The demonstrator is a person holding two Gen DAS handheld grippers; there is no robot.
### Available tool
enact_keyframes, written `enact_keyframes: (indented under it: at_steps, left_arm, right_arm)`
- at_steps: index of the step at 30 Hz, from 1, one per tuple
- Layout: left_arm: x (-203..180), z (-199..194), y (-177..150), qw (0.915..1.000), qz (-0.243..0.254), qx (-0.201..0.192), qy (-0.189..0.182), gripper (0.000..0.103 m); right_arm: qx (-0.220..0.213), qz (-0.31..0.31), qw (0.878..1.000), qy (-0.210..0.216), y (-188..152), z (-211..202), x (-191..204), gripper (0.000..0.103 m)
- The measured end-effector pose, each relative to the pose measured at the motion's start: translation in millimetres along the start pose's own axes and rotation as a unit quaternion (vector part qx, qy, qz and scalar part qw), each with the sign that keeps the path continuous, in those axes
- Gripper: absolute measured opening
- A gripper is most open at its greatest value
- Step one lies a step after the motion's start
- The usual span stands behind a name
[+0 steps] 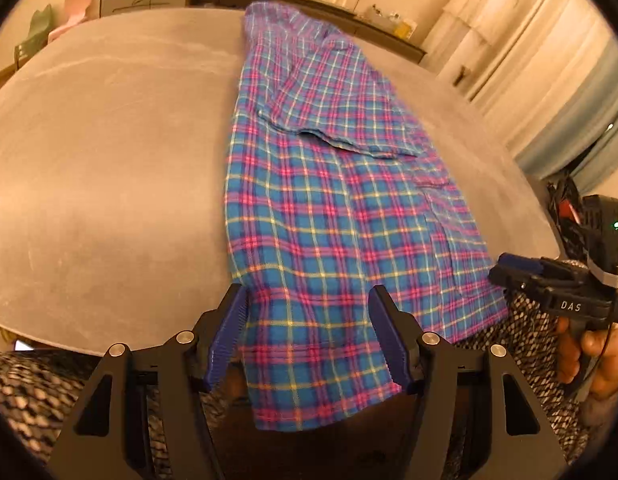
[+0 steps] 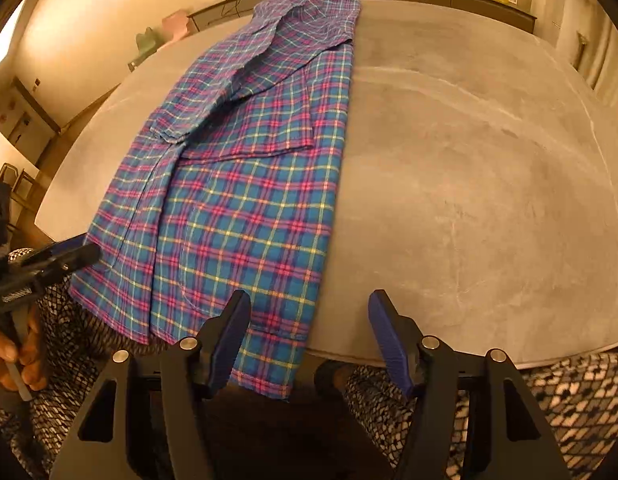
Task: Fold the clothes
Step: 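Grasp the shirt hem with the left gripper and fold it toward the collar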
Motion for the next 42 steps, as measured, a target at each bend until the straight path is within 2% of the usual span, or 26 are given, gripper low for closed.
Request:
enact_keyframes:
  at_steps: [1, 2, 3, 5, 8, 10, 13, 15, 17, 19, 20, 21, 22, 23, 25, 26, 29, 31, 34, 36, 40, 42]
  left_arm:
    - [1.1, -0.4, 0.3, 1.0000, -0.002, 0.002, -0.003, 0.059]
    - [1.8, -2.0, 0.1, 0.9999, -0.006, 0.005, -0.008, 0.046]
    - [2.2, -1.6, -0.5, 0.9996, -0.014, 0.013, -0.019, 0.008]
    - [3.0, -1.0, -1.7, 0.9983, -0.030, 0.028, -0.041, 0.007]
    - [-3.9, -18.2, 36.2, 0.9918, -0.074, 0.015, -0.104, 0.006]
    - [-8.2, -30.7, 62.3, 0.9841, -0.103, 0.006, -0.145, 0.005]
    - [-6.5, -39.1, 145.8, 0.9725, -0.138, -0.025, -0.186, 0.005]
    - [8.9, -25.1, 207.8, 0.9687, -0.164, -0.047, -0.180, 0.005]
    - [21.9, 8.5, 251.2, 0.9729, -0.164, -0.052, -0.154, 0.006]
    - [40.1, 59.2, 274.3, 0.9778, -0.164, -0.035, -0.125, 0.012]
    - [50.5, 81.1, 279.1, 0.9802, -0.162, -0.033, -0.108, 0.018]
    - [58.3, 96.0, 279.9, 0.9814, -0.161, -0.034, -0.099, 0.025]
    - [66.1, 110.8, 280.6, 0.9826, -0.159, -0.036, -0.090, 0.030]
    - [72.2, 116.9, 279.8, 0.9804, -0.167, -0.043, -0.094, 0.032]
    - [86.4, 109.7, 276.9, 0.9704, -0.199, -0.075, -0.114, 0.046]
    - [93.7, 103.8, 274.8, 0.9658, -0.212, -0.090, -0.120, 0.048]
    - [104.7, 92.5, 267.8, 0.9641, -0.217, -0.108, -0.109, 0.052]
    - [101.3, 94.7, 257.2, 0.9692, -0.203, -0.099, -0.098, 0.057]
    - [93.5, 112.7, 234.0, 0.9814, -0.170, -0.065, -0.062, 0.057]
    - [85.2, 119.7, 218.1, 0.9874, -0.142, -0.055, -0.042, 0.057]
    - [83.0, 129.7, 215.7, 0.9924, -0.103, -0.068, -0.003, 0.057]
    - [82.5, 136.4, 221.6, 0.9943, -0.076, -0.074, 0.014, 0.057]
  right_arm:
    - [0.000, -0.006, 1.000, 0.000, 2.5, 5.3, 2.7, 0.032]
    - [0.005, -0.011, 1.000, 0.006, 0.1, 6.6, 6.3, 0.015]
    - [0.010, -0.018, 1.000, 0.010, -1.0, 8.5, 11.4, 0.006]
    - [0.003, -0.035, 0.999, 0.012, 9.0, 11.9, 21.9, 0.004]
    - [-0.023, -0.019, 0.998, 0.061, 53.8, 6.2, 36.4, 0.003]
    - [-0.047, 0.001, 0.994, 0.095, 102.8, -5.3, 39.0, 0.003]
    - [-0.080, 0.041, 0.987, 0.134, 205.1, 2.3, 27.3, 0.003]
    - [-0.096, 0.067, 0.983, 0.144, 276.6, 1.2, 9.9, 0.003]
    - [-0.102, 0.089, 0.982, 0.134, 333.3, 15.1, -16.0, 0.003]
    - [-0.097, 0.119, 0.979, 0.135, 374.1, 50.4, -50.1, 0.004]
    - [-0.095, 0.133, 0.977, 0.134, 386.2, 67.2, -63.5, 0.005]
    - [-0.095, 0.149, 0.976, 0.129, 394.6, 85.0, -77.8, 0.011]
    - [-0.095, 0.166, 0.974, 0.122, 395.4, 102.2, -96.5, 0.030]
    - [-0.093, 0.178, 0.973, 0.117, 391.8, 113.3, -107.6, 0.036]
    - [-0.093, 0.192, 0.970, 0.121, 378.4, 136.0, -112.9, 0.038]
    - [-0.093, 0.185, 0.970, 0.128, 369.9, 139.2, -112.2, 0.038]
    - [-0.083, 0.134, 0.979, 0.131, 348.2, 134.8, -94.5, 0.038]
    - [-0.086, 0.096, 0.984, 0.124, 343.7, 130.5, -76.1, 0.038]
    - [-0.077, 0.049, 0.987, 0.131, 323.7, 126.0, -42.2, 0.038]
    - [-0.069, 0.018, 0.988, 0.135, 286.7, 107.4, -27.0, 0.038]
    - [-0.033, -0.041, 0.992, 0.118, 233.7, 98.3, 2.3, 0.038]
    - [-0.033, -0.046, 0.992, 0.117, 228.2, 98.6, -3.3, 0.037]
Point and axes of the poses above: each gripper's, at about its wrist camera, not at the fingertips, and z roughly the way its jaws point, x to its left, y to its top, the point moved 10 cm from there along z, roughly the way its jaws point, and after that the axes turned 11 degrees about -x, right-handed, at the moved point
